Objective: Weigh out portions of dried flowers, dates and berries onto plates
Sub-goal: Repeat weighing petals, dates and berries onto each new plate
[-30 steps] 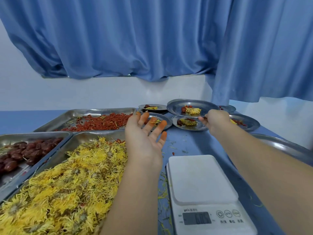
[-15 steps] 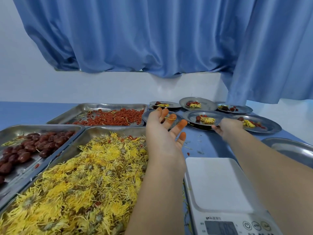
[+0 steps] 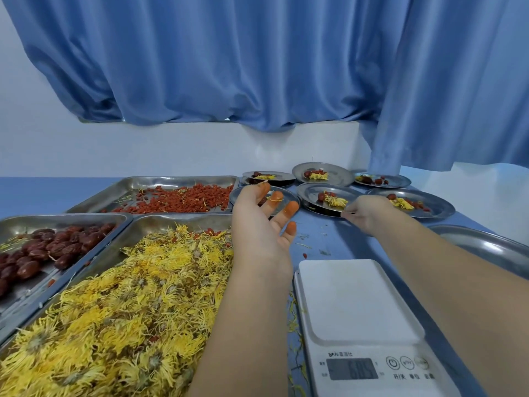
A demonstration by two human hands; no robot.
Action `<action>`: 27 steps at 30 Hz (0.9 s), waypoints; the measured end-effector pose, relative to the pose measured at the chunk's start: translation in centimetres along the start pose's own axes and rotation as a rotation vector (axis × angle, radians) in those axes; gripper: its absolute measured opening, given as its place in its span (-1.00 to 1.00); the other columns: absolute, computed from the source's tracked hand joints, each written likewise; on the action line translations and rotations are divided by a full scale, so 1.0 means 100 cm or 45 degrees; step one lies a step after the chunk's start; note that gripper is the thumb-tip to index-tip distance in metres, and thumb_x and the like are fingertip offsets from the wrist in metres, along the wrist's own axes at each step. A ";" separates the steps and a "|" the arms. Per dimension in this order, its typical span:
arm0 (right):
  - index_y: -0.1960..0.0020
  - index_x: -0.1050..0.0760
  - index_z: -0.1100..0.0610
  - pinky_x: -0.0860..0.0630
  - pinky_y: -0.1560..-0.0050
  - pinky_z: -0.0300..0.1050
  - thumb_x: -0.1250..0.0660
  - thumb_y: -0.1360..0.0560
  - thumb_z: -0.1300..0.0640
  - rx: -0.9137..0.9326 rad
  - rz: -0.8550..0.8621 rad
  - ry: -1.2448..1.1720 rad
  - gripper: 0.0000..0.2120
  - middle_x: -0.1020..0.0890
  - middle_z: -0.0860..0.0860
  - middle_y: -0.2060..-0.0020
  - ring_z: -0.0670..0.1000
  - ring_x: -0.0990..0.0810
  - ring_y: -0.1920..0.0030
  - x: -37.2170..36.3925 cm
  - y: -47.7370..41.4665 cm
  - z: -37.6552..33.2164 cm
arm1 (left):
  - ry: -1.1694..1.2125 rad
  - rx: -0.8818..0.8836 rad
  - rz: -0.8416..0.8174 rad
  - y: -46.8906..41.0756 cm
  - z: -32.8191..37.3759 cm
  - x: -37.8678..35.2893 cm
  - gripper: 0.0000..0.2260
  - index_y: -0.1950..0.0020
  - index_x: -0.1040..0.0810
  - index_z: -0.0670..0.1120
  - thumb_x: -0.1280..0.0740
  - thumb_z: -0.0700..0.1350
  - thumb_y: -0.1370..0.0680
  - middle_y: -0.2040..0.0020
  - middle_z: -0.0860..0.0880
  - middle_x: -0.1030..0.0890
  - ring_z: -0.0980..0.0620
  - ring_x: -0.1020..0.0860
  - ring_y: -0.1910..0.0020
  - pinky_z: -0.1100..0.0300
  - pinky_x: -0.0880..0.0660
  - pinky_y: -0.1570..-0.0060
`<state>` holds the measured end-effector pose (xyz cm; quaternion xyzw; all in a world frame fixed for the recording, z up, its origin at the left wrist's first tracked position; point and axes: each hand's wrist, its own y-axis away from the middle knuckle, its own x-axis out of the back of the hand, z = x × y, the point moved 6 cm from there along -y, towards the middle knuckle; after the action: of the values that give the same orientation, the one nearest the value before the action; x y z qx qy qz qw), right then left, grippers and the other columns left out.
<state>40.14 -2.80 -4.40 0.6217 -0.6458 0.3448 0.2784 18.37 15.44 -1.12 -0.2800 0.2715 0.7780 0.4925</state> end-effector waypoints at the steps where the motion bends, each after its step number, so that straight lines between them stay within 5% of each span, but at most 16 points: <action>1: -0.20 -0.57 0.03 -0.51 -0.12 -0.10 -0.18 -0.60 -0.02 0.026 -0.019 0.082 -0.72 -0.61 0.02 -0.19 0.09 -0.55 -0.18 0.002 0.007 -0.002 | -0.029 0.011 -0.012 0.000 -0.001 0.000 -0.86 -0.03 -0.55 -0.02 -0.25 -0.03 -0.56 0.10 -0.01 -0.60 0.00 -0.61 0.25 0.17 -0.37 0.28; 2: -0.18 -0.58 0.06 -0.50 -0.15 -0.07 -0.20 -0.59 -0.03 0.085 0.008 0.263 -0.71 -0.62 0.03 -0.18 0.09 -0.55 -0.18 0.007 0.012 -0.004 | -0.065 0.025 -0.033 0.001 -0.002 -0.001 -0.86 -0.03 -0.55 -0.02 -0.25 -0.03 -0.56 0.12 0.00 -0.60 0.00 -0.61 0.24 0.17 -0.37 0.28; 4: -0.25 -0.53 0.16 -0.49 -0.17 -0.06 -0.25 -0.59 0.05 0.056 0.000 -0.004 -0.69 -0.58 0.09 -0.22 0.11 -0.54 -0.21 0.009 0.025 -0.005 | -0.140 0.057 -0.096 0.002 -0.005 -0.005 -0.87 0.00 -0.55 -0.02 -0.24 -0.04 -0.57 0.17 0.00 -0.60 0.01 -0.59 0.24 0.17 -0.36 0.28; 7: -0.27 -0.41 0.34 -0.58 0.00 -0.10 -0.26 -0.53 0.35 -0.294 -0.138 -1.216 -0.69 -0.49 0.27 -0.25 0.19 -0.56 -0.16 0.008 0.044 -0.004 | -0.255 0.080 -0.198 0.004 -0.009 -0.010 -0.87 0.06 -0.53 -0.02 -0.22 -0.04 -0.57 0.20 0.00 -0.60 0.02 -0.58 0.27 0.16 -0.35 0.27; 9: -0.16 -0.44 0.37 -0.62 0.12 -0.11 -0.26 -0.51 0.40 -0.303 -0.221 -1.458 -0.77 -0.51 0.29 -0.16 0.18 -0.63 -0.03 0.019 0.068 -0.009 | -0.338 0.092 -0.269 0.006 -0.012 -0.015 -0.87 0.08 -0.53 -0.03 -0.22 -0.04 -0.57 0.23 0.01 -0.62 0.02 -0.60 0.28 0.15 -0.36 0.26; 11: 0.03 -0.44 0.32 -0.65 0.08 -0.04 -0.26 -0.49 0.41 -0.103 -0.256 -1.354 -0.92 -0.52 0.29 0.01 0.19 -0.64 0.10 0.036 0.094 -0.012 | -0.423 0.106 -0.349 0.008 -0.016 -0.019 -0.85 0.06 -0.54 -0.04 -0.21 -0.03 -0.57 0.23 0.00 -0.64 0.00 -0.63 0.27 0.14 -0.39 0.23; 14: -0.09 -0.46 0.14 -0.62 0.02 0.00 -0.30 -0.48 0.31 0.230 -0.008 -0.810 -0.79 -0.60 0.12 0.00 0.10 -0.67 0.10 0.068 0.136 0.001 | -0.561 0.127 -0.463 0.010 -0.024 -0.025 -0.82 0.00 -0.57 -0.05 -0.20 -0.02 -0.59 0.17 -0.02 -0.69 -0.05 -0.68 0.20 0.10 -0.46 0.16; 17: -0.10 -0.46 -0.08 -0.47 0.06 -0.30 -0.31 -0.47 0.16 0.500 0.236 -0.184 -0.75 -0.59 -0.25 0.03 -0.25 -0.59 0.10 0.098 0.176 0.022 | -0.714 0.128 -0.530 0.010 -0.033 -0.029 -0.80 -0.07 -0.59 -0.05 -0.22 -0.01 -0.58 0.07 -0.03 -0.71 -0.06 -0.69 0.10 0.08 -0.50 0.11; 23: -0.18 -0.45 -0.04 -0.49 0.01 -0.07 -0.30 -0.51 0.04 0.529 0.197 0.342 -0.75 -0.61 -0.21 0.10 -0.08 -0.56 0.03 0.111 0.206 0.073 | -0.899 0.129 -0.608 0.009 -0.046 -0.032 -0.79 -0.09 -0.60 -0.01 -0.24 0.02 -0.58 -0.03 -0.04 -0.71 -0.08 -0.69 0.02 0.07 -0.50 0.14; 27: -0.05 -0.52 -0.03 -0.52 -0.01 -0.05 -0.31 -0.51 -0.06 0.431 0.014 0.365 -0.83 -0.64 -0.14 0.09 -0.06 -0.57 0.04 0.110 0.206 0.094 | -0.955 0.129 -0.633 0.008 -0.050 -0.032 -0.77 -0.14 -0.59 -0.02 -0.25 0.03 -0.58 -0.02 -0.04 -0.71 -0.08 -0.69 0.04 0.06 -0.52 0.11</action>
<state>19.48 -17.13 -3.47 0.6007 -0.5359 0.5348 0.2569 19.63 9.69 -2.24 -0.0108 0.0366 0.6693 0.7420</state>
